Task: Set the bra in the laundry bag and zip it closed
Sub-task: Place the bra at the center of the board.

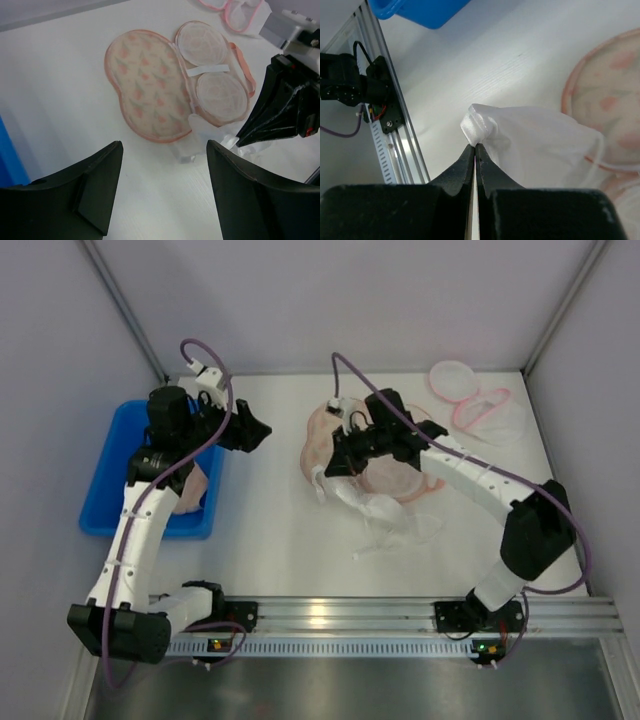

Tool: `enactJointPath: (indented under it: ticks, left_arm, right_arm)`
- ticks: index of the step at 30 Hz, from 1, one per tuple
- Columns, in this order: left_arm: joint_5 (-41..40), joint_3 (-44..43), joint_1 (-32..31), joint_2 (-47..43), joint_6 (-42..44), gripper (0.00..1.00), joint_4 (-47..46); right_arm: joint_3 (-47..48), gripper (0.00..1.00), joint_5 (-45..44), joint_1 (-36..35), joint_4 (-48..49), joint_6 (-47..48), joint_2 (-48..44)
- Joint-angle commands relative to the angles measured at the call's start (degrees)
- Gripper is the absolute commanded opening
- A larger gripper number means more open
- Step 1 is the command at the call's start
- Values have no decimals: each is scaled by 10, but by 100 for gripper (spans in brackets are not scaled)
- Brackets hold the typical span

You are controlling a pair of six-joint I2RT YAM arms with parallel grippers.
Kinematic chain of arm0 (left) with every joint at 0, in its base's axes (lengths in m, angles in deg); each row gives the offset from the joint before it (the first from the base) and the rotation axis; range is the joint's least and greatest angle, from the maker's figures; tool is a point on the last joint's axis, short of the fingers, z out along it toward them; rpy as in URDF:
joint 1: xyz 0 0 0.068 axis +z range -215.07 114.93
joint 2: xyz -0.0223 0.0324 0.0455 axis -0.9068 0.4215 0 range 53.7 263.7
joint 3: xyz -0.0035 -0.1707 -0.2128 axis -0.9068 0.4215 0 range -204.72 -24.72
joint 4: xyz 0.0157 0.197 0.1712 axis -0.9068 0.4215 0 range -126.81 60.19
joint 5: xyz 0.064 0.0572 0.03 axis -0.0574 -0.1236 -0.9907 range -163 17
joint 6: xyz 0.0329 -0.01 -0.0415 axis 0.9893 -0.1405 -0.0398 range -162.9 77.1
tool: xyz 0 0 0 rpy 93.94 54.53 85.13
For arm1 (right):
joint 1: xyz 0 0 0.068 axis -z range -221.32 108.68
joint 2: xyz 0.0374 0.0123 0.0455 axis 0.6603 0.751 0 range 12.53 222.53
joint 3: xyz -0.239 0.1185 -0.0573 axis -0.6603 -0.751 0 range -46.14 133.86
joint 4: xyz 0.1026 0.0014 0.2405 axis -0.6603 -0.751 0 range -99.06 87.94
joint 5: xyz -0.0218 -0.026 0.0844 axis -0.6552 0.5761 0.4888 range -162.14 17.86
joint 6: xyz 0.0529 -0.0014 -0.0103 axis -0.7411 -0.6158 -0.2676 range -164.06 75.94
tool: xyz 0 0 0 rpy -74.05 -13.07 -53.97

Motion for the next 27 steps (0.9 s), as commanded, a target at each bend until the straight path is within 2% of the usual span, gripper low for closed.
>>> enactJointPath:
  ticks: [1,4,7,11,13,14,15,18,21,25,27]
  left_arm:
    - [16,17,23,-18,0,73,-11]
    - [16,34,31,-34,39,72,-2]
    - [13,65,34,-54,75,72,1]
    - [14,106,35,-59,122,72,19]
    - [16,117,35,-55,158,72,40]
    - [21,120,35,-51,174,72,50]
    - [23,120,35,-49,188,72,59]
    - [36,123,35,-22,244,70,98]
    - [38,130,28,18,296,69,134]
    - [-32,152,-61,72,322,67,145]
    - [-48,148,-79,110,308,66,144]
  right_arm:
    - [61,0,-27,-63,76,24,53]
    - [113,0,2,-82,55,37,123]
    - [133,0,24,-95,48,39,140]
    - [134,44,37,-108,-7,62,143]
    - [98,53,13,-97,-17,70,100]
    - [80,62,9,-88,-15,71,79]
    - [62,65,6,-62,-16,66,58]
    - [9,68,13,-6,-67,77,2]
    - [-45,66,0,11,-98,90,-22]
    - [-99,66,-14,12,-79,78,-18]
    - [-108,67,-22,12,-67,74,-11]
